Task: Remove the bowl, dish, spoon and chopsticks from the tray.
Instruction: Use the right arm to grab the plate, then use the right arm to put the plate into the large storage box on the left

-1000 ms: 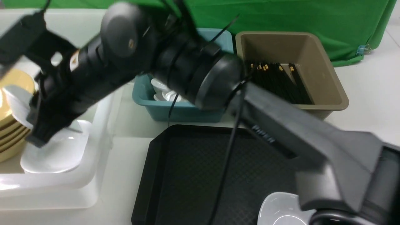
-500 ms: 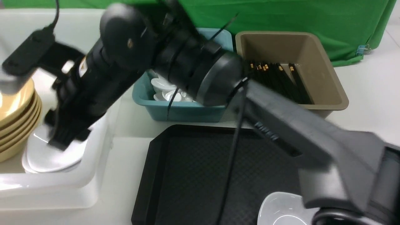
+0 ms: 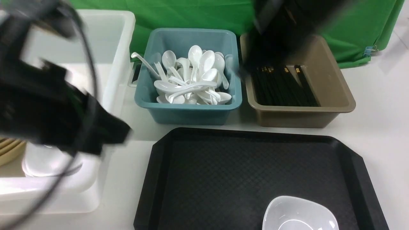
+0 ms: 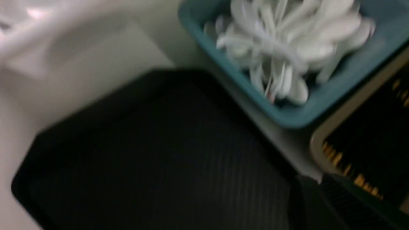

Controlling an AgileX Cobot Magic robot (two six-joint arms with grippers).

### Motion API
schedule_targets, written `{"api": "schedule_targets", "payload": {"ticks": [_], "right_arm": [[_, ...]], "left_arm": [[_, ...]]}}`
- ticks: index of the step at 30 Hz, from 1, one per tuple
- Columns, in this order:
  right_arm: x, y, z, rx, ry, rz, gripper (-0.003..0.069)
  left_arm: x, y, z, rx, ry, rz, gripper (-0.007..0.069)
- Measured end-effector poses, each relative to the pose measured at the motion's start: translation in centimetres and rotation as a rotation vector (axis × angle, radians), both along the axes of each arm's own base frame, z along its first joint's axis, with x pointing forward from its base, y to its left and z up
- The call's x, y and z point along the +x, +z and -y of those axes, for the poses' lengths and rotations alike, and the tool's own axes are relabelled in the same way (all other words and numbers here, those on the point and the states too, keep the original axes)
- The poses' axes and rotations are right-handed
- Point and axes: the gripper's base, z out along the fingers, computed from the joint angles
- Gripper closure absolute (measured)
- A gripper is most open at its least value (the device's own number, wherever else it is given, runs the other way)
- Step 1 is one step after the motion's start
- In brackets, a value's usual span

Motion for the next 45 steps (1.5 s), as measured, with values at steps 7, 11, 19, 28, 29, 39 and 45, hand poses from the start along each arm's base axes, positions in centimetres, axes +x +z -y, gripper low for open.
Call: {"api": "schedule_targets", "payload": {"ticks": [7, 11, 19, 28, 29, 39, 45], "right_arm": [[-5.1, -13.5, 1.7, -0.037, -0.127, -0.305, 0.0259], [-6.1, -17.6, 1.4, -0.043, -0.167, -0.346, 0.0078], [-6.4, -21.2, 0.1, -0.103, -0.150, -0.384, 0.0065], [-6.1, -23.2, 0.0, -0.176, -0.177, -0.407, 0.0305], [-6.1, -23.2, 0.1, -0.181, -0.176, -0.405, 0.0372], [-6.0, -18.3, -0.1, -0.190, -0.092, -0.387, 0.0566], [-4.8, -9.1, -2.2, 0.023, 0.066, -0.197, 0.0627]], "left_arm": [[-0.5, -3.5, 2.5, 0.024, -0.065, -0.004, 0.0638], [-0.6, -4.7, 2.4, 0.042, -0.059, -0.026, 0.0638], [-0.7, -5.3, 2.4, 0.040, -0.038, -0.056, 0.0638], [-1.6, -5.4, 2.7, 0.094, -0.255, -0.029, 0.0638], [-1.7, -5.5, 2.7, 0.100, -0.269, -0.028, 0.0638], [-0.4, -5.5, 1.0, 0.167, 0.070, -0.067, 0.0638], [0.7, -1.8, -0.6, 0.204, 0.288, 0.038, 0.0638]]}}
